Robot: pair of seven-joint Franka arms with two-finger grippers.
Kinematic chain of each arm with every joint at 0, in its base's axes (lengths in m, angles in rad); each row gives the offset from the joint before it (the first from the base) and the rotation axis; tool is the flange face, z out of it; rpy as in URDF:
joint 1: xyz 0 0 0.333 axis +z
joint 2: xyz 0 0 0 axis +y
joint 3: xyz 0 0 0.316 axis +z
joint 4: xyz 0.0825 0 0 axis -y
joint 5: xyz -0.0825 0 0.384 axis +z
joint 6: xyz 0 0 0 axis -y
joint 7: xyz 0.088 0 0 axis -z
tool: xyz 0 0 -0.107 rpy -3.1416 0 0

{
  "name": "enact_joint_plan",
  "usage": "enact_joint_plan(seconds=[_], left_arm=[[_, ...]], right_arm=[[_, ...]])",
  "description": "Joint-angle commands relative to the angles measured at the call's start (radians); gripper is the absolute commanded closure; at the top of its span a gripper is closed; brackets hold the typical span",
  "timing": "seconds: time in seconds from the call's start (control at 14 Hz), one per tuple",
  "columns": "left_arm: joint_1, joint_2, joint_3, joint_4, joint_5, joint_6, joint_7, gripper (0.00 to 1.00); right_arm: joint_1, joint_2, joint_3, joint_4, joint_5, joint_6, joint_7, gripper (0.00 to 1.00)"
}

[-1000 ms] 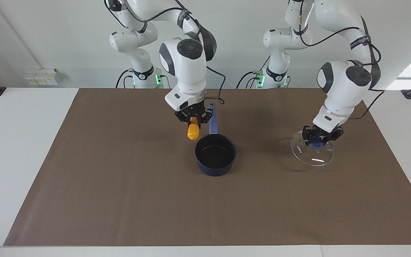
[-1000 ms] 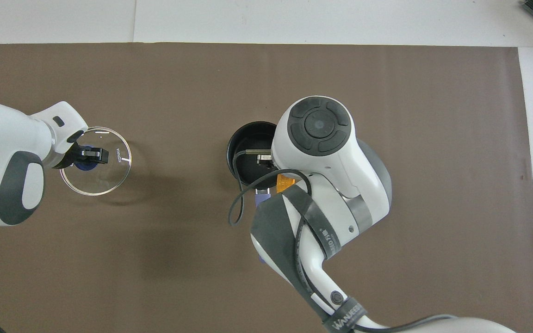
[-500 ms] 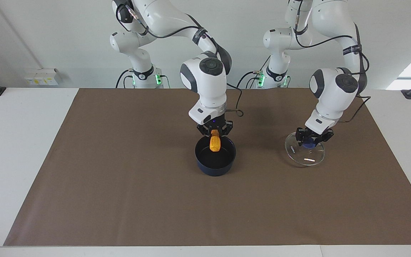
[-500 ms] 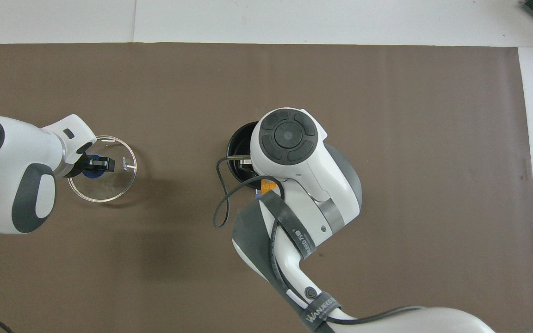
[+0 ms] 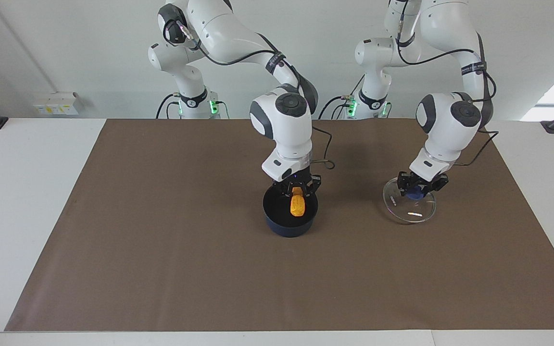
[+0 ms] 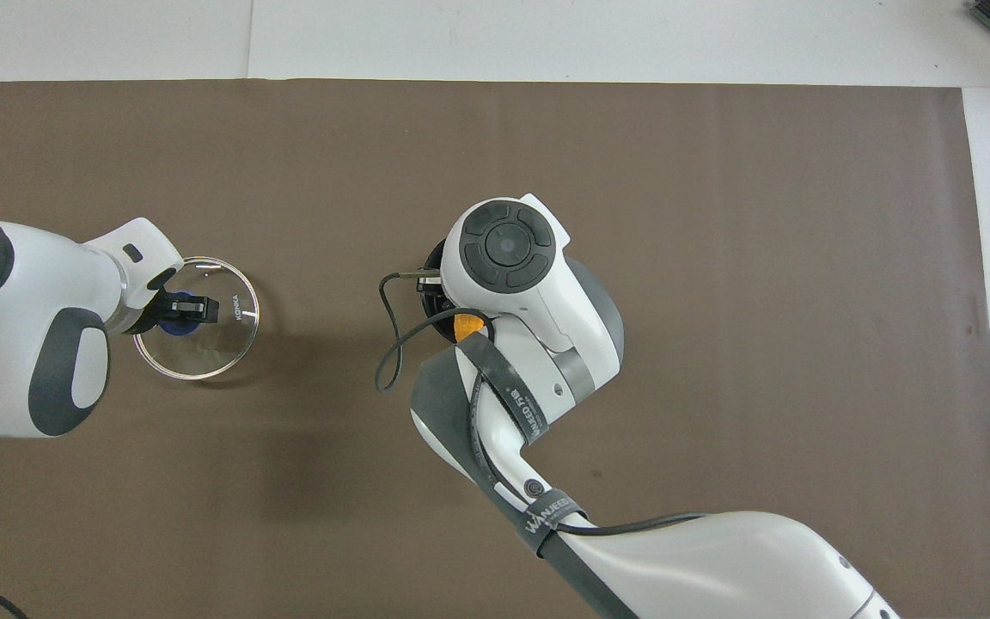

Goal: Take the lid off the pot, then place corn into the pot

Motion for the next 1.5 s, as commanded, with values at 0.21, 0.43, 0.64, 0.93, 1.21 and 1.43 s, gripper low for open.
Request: enact_joint_plan(seconds=[0.21, 0.43, 0.64, 0.93, 1.21, 1.43], left_arm=[[-0.004, -0.019, -0.005, 0.068, -0.017, -0.073, 0.015, 0.00], [-0.024, -0.019, -0.013, 0.181, -0.017, -0.209, -0.015, 0.00], [-0.060, -0.010, -0.013, 0.263, -0.017, -0.276, -0.076, 0.00], [-0.134, 0.029, -0.013, 0.324, -0.023, -0.276, -0.161, 0.00], [-0.140, 0.033, -0.013, 0.367, -0.013, -0.317, -0.164, 0.00], [-0.105, 0.053, -0.010, 0.483, -0.013, -0.420, -0.069, 0.00]], right_arm=[[-0.021, 0.016, 0.007, 0.011, 0.024, 0.018, -0.055, 0.45], [-0.022, 0.016, 0.006, 0.013, 0.023, 0.018, -0.055, 0.19], [-0.022, 0.008, 0.006, 0.016, 0.009, 0.001, -0.053, 0.15], [-0.058, -0.090, -0.004, 0.010, 0.006, -0.109, -0.094, 0.00], [-0.163, -0.214, -0.005, -0.016, 0.004, -0.249, -0.226, 0.00], [-0.234, -0.274, -0.007, -0.016, 0.003, -0.312, -0.309, 0.00]])
